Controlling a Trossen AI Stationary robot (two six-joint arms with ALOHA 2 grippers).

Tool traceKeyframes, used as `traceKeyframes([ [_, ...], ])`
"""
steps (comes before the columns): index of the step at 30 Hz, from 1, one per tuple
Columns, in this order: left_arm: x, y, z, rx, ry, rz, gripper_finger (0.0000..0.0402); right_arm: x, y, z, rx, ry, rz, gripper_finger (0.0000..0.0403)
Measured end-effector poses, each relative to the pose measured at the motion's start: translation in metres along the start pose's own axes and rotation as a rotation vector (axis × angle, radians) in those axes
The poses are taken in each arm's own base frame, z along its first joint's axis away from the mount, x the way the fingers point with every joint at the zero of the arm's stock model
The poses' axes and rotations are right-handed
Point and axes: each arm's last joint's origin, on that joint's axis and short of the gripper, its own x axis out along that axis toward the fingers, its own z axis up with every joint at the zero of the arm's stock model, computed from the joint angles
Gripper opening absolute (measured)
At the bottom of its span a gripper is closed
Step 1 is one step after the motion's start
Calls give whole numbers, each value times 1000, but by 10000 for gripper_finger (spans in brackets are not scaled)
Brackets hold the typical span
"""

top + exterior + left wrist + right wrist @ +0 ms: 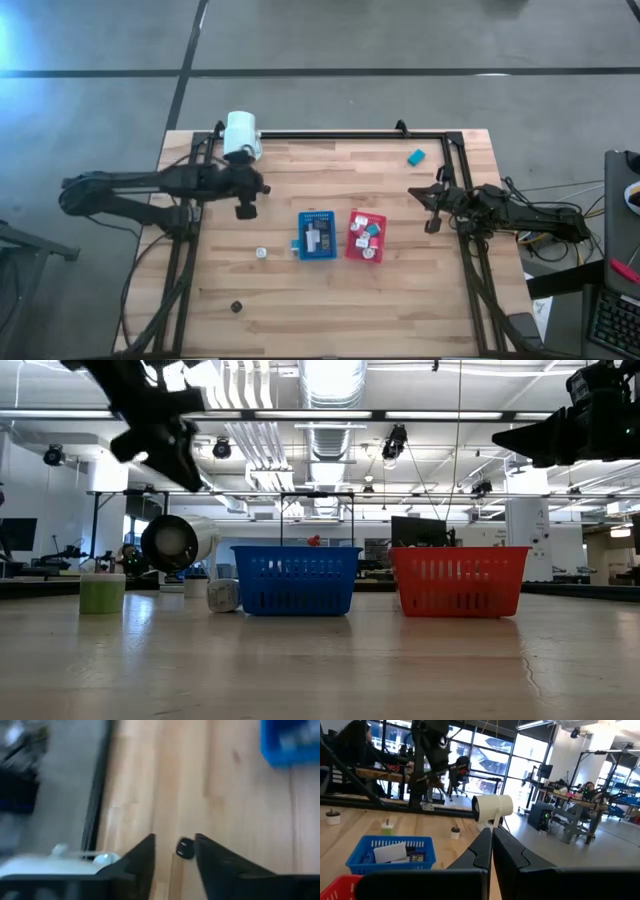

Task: Sort adapters and digital timers
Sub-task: Put the top white charger adaptor into the red bin

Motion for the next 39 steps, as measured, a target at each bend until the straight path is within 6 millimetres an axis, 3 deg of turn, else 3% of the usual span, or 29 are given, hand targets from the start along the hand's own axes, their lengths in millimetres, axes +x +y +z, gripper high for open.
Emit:
traceKeyframes([
  [5, 33, -7, 1, 246, 144, -68, 232, 0, 0, 0, 6, 3, 0, 8],
  [11, 71, 8, -9, 187, 282, -121, 297, 0, 0, 0, -1, 3, 0, 8],
  [18, 100, 26, -25, 112, 317, -268, 304, 0, 0, 0, 3, 3, 0, 8],
  [27, 104, 25, -25, 145, 287, -326, 301, 0, 0, 0, -1, 3, 0, 8],
  [39, 137, 19, -23, 222, 362, -372, 300, 0, 0, 0, -1, 3, -1, 8],
])
